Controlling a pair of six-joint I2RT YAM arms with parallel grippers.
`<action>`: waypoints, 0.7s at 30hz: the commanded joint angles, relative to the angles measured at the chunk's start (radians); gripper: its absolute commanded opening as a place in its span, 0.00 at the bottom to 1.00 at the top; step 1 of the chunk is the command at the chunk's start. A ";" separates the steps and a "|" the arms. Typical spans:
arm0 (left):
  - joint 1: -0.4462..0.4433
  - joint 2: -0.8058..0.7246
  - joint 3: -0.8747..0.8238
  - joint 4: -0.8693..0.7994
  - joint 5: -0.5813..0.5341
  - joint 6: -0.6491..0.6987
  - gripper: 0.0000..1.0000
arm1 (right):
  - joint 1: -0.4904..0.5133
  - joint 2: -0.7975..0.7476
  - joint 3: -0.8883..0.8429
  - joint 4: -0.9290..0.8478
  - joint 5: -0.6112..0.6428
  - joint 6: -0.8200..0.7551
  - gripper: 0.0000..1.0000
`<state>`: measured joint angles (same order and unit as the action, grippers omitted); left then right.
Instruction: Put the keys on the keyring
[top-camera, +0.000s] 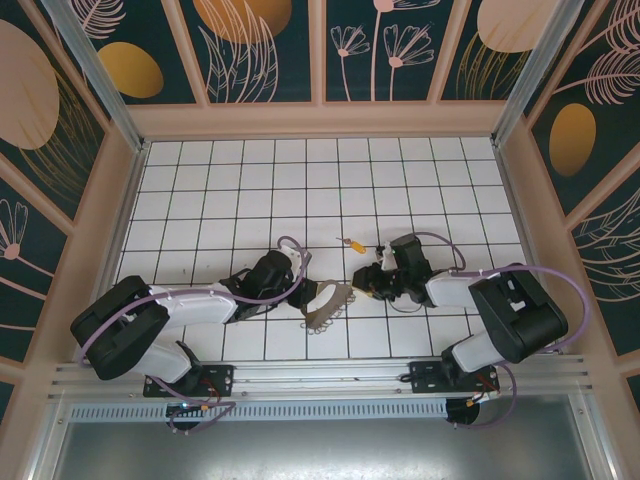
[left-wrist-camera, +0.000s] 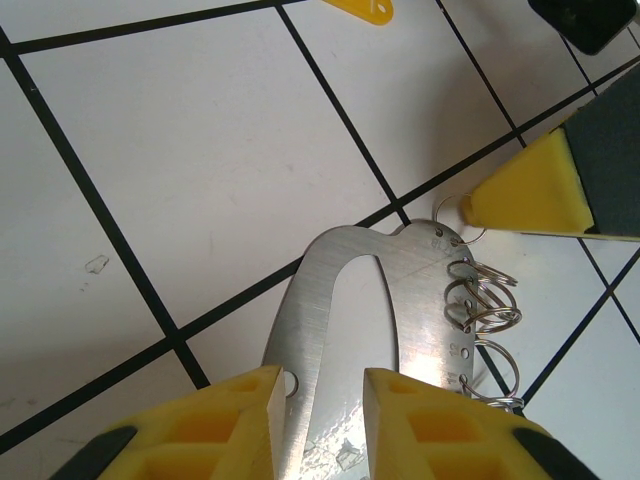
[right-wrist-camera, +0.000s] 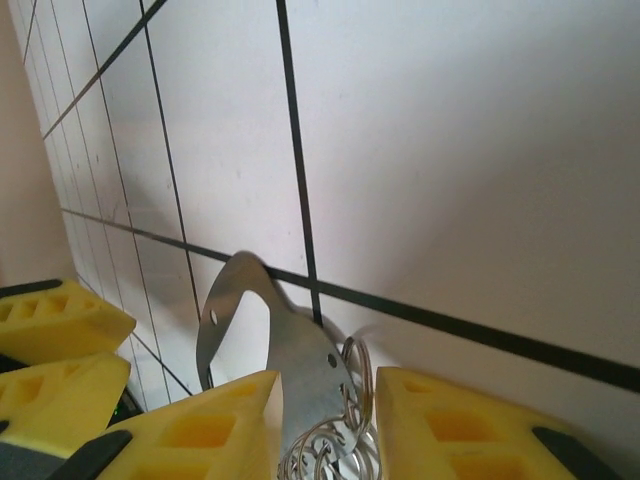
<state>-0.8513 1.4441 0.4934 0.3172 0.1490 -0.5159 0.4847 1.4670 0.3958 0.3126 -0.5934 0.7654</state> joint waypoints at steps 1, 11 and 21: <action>-0.006 -0.015 -0.003 0.008 -0.002 0.024 0.26 | -0.011 0.011 0.026 0.030 0.053 -0.011 0.30; -0.006 -0.031 -0.016 0.010 -0.010 0.027 0.26 | -0.005 0.015 0.014 0.017 0.045 -0.029 0.28; -0.006 -0.051 -0.021 0.000 -0.023 0.027 0.26 | 0.023 0.032 0.042 -0.023 0.062 -0.068 0.27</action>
<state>-0.8513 1.4197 0.4881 0.3176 0.1452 -0.5087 0.4915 1.4769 0.4072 0.3084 -0.5648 0.7349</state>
